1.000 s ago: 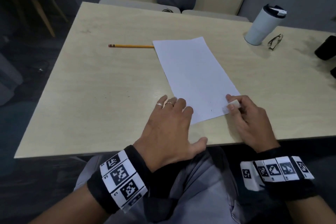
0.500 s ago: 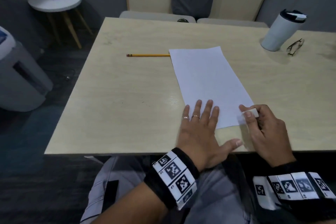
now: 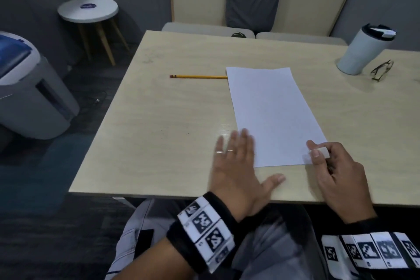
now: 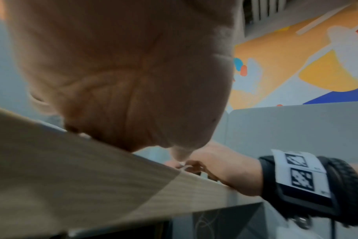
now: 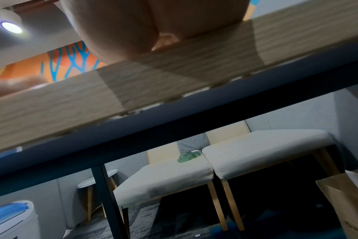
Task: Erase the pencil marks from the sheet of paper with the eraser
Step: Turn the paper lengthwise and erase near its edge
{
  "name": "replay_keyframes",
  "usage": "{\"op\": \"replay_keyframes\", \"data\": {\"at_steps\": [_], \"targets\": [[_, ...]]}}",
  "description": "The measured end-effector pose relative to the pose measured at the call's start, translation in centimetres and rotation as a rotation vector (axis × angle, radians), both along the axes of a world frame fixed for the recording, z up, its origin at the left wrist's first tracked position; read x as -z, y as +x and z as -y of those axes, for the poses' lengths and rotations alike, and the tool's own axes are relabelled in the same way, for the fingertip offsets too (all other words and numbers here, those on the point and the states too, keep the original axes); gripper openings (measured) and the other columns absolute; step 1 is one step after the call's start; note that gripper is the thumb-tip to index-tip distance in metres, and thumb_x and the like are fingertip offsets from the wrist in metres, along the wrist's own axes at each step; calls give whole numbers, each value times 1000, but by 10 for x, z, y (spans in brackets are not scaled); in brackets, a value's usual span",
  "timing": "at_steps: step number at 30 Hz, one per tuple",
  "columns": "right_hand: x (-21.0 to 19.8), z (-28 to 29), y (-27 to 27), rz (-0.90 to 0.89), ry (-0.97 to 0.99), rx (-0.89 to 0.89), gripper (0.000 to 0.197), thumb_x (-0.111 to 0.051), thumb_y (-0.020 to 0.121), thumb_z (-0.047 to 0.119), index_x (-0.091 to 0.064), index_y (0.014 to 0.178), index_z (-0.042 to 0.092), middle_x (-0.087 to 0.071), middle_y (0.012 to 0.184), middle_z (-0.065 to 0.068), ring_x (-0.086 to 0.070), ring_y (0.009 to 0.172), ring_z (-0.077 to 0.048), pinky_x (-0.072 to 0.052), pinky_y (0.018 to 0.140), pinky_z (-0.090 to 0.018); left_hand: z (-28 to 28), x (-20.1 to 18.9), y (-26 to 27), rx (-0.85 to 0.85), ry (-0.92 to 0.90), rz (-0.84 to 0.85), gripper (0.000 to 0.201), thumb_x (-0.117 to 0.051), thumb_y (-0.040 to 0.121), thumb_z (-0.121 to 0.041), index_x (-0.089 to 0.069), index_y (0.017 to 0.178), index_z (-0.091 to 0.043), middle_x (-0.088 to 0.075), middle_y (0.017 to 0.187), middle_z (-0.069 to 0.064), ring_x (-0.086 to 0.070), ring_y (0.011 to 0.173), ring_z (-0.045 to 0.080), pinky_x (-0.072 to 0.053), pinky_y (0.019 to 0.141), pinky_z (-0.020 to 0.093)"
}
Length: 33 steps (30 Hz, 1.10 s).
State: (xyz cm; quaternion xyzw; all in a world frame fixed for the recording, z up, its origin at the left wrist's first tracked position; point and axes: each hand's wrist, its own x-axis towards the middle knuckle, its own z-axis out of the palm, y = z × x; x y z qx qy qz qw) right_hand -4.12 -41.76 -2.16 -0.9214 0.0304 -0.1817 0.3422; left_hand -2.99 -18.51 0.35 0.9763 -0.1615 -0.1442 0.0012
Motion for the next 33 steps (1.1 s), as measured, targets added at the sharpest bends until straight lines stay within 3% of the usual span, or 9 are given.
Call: {"op": "replay_keyframes", "data": {"at_steps": [4,7,9,15,20,22,26,30,33], "targets": [[4,-1,3,-15,25,17,11,-58,108,43,-56,103,33,-75,129,11,-75,104,-25,-52,87,-42,-24,-7,4,-206,2,-8,112,4,90,-85,24,159,1,34,166,23,26,158,37,17,126,56],[3,-1,3,-17,15,18,23,-51,102,51,-58,105,29,-74,129,12,-74,103,-26,-54,87,-44,-11,-1,-6,142,-125,-9,95,-4,96,-83,22,164,-22,37,167,3,33,155,28,13,127,56],[2,-2,1,-13,16,14,24,-50,101,51,-58,106,29,-74,129,11,-74,106,-27,-53,87,-44,-14,2,-7,240,-126,-23,91,-5,96,-83,19,165,-29,33,169,-3,35,155,24,15,126,55],[1,-9,0,41,-52,50,25,-50,101,48,-57,105,25,-76,125,1,-71,100,-35,-56,85,-51,-37,-13,20,-138,82,-23,120,-1,86,-91,19,161,1,31,167,22,25,156,44,17,126,57],[1,-10,-2,46,-81,79,29,-47,100,47,-58,106,21,-76,124,-2,-67,103,-35,-55,82,-48,-21,-6,31,246,-53,-66,104,0,86,-90,19,165,-26,32,169,-5,29,157,26,17,126,55],[1,-10,-2,41,-81,87,32,-46,100,48,-59,106,19,-75,124,-1,-64,104,-32,-52,80,-45,-26,-4,36,151,21,-87,107,-4,88,-91,21,164,-21,32,169,-1,29,157,28,20,125,55],[2,-10,-1,51,-89,106,33,-48,100,43,-61,106,13,-75,121,-3,-59,105,-30,-42,79,-38,-36,-17,38,-173,145,-82,122,-4,87,-92,20,160,2,28,167,24,24,156,46,20,123,60],[3,-8,0,64,-81,95,32,-49,101,42,-61,106,13,-75,123,-4,-58,104,-29,-44,79,-39,-40,-10,31,45,-13,-77,107,-5,90,-91,23,163,-19,33,169,1,28,157,33,19,124,59],[6,-7,1,73,-78,82,29,-49,102,42,-60,106,16,-76,121,-6,-61,104,-32,-46,81,-40,-51,-12,30,-106,72,-75,111,0,89,-89,21,163,-8,28,170,10,26,158,36,19,125,57]]}}
